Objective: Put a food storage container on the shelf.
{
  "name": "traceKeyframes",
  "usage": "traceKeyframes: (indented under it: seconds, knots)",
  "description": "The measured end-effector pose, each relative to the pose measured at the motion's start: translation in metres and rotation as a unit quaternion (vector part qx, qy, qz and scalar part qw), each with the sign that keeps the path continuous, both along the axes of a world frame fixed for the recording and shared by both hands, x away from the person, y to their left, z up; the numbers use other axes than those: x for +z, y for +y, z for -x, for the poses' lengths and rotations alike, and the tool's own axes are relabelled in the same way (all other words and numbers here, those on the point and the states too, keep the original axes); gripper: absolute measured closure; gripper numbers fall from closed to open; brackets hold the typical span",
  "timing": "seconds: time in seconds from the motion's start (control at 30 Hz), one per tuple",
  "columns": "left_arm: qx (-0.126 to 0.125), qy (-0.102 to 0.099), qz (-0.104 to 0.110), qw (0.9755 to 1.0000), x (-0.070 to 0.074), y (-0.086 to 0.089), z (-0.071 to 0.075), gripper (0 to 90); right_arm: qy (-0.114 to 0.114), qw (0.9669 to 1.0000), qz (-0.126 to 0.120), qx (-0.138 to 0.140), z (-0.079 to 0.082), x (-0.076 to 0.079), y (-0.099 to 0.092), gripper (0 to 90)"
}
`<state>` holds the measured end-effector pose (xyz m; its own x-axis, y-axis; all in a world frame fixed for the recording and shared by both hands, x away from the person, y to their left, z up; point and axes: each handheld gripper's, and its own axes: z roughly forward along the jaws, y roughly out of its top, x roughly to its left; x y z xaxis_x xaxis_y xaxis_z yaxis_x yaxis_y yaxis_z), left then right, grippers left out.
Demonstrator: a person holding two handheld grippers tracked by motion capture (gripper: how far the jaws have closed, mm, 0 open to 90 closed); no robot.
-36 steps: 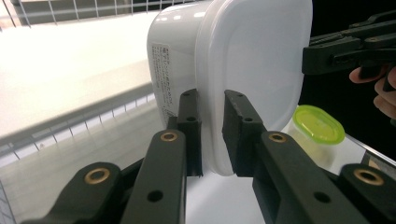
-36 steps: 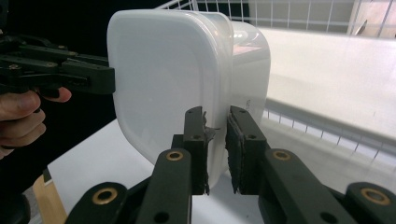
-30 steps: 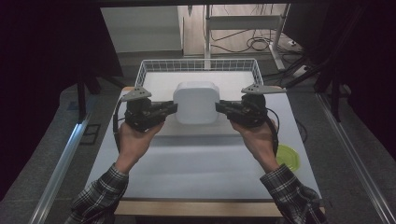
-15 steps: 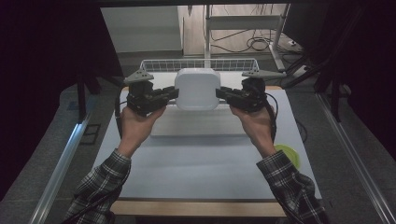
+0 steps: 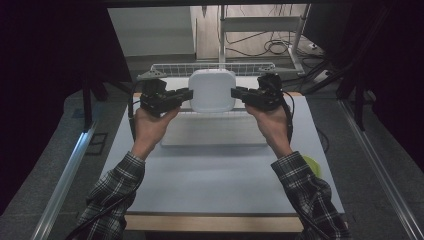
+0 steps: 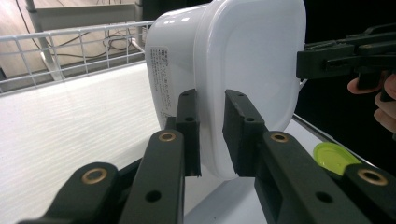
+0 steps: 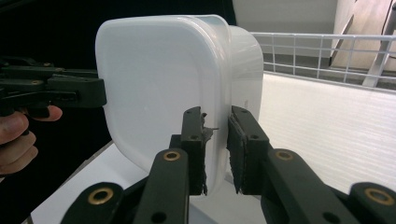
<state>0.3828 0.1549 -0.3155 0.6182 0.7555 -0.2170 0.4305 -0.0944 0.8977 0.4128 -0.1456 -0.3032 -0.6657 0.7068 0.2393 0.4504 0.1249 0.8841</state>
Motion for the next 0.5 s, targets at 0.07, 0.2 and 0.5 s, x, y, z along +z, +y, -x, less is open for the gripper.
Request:
traceKeyframes:
  seconds: [0.07, 0.2, 0.5]
  knots:
    - [-0.001, 0.002, 0.0, 1.0, -0.001, -0.001, -0.003, 76.0, 0.004, 1.0, 0.001, -0.003, -0.003, -0.001, 0.0, 76.1]
    - [-0.008, -0.003, 0.003, 1.0, -0.002, -0.001, -0.007, 74.0, 0.01, 0.9999, -0.006, -0.004, -0.007, -0.001, -0.002, 73.7]
    - [-0.004, -0.019, -0.006, 0.9998, -0.006, -0.004, -0.016, 56.5, 0.004, 1.0, -0.003, 0.003, -0.015, 0.0, 0.006, 63.6]
